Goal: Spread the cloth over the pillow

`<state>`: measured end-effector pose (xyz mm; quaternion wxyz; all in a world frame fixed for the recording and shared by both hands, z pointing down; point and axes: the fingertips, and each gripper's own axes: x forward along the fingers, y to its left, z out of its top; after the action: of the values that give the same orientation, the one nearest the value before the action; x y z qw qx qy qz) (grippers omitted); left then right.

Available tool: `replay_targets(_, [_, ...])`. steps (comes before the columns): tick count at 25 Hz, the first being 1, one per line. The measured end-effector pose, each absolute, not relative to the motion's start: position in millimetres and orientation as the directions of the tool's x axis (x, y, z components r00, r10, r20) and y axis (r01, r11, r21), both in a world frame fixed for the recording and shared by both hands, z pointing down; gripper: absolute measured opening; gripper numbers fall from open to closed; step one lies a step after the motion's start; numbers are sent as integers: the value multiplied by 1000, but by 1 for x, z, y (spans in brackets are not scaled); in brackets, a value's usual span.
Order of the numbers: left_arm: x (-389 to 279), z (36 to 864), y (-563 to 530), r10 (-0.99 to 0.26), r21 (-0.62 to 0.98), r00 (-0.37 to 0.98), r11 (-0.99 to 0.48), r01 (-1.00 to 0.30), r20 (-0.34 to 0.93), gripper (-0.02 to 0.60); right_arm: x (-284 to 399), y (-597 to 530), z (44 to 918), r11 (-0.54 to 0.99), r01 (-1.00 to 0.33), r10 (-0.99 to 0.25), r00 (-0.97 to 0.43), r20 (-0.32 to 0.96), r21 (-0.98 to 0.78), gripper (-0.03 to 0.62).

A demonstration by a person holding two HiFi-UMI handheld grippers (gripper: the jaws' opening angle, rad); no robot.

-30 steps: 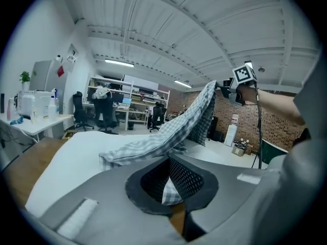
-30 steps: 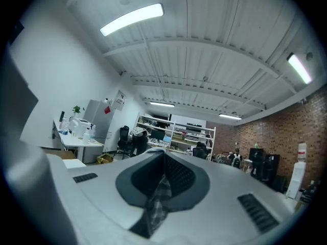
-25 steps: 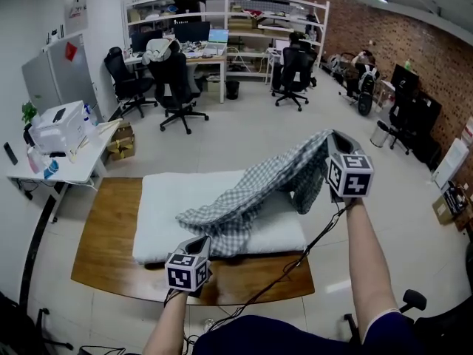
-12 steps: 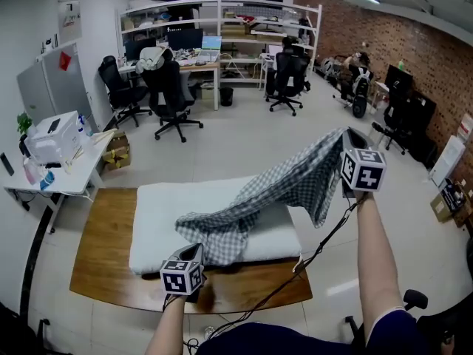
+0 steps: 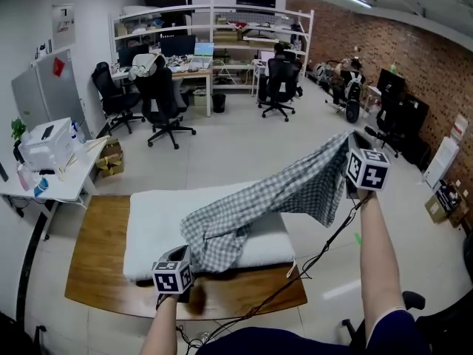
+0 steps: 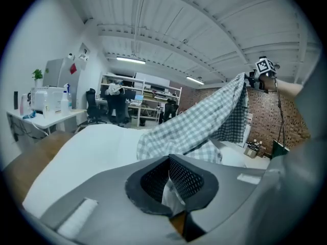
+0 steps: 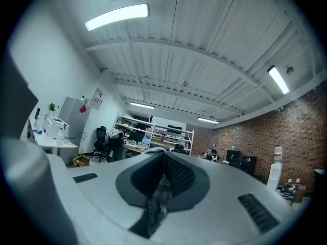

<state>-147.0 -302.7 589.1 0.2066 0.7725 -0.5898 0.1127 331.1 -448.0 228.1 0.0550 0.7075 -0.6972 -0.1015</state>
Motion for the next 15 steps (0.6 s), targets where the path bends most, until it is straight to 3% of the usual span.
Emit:
replay_targets(4, [-157,578,-330,-874,155,283,-240,-958,396,67,339,-445,224,-31,-970,-997,14,-71,242,23])
replay_targets(7, [-165,578,-356,-861,130,302,-273,-953,410,162,343,-440,222,-43,-968,-997,26,-70,249,23])
replay_targets(15, [-171,595,-409,-830,118,316,-295,-948,460,192,347,-434,224,-77,-959,-996,63,-60,274,23])
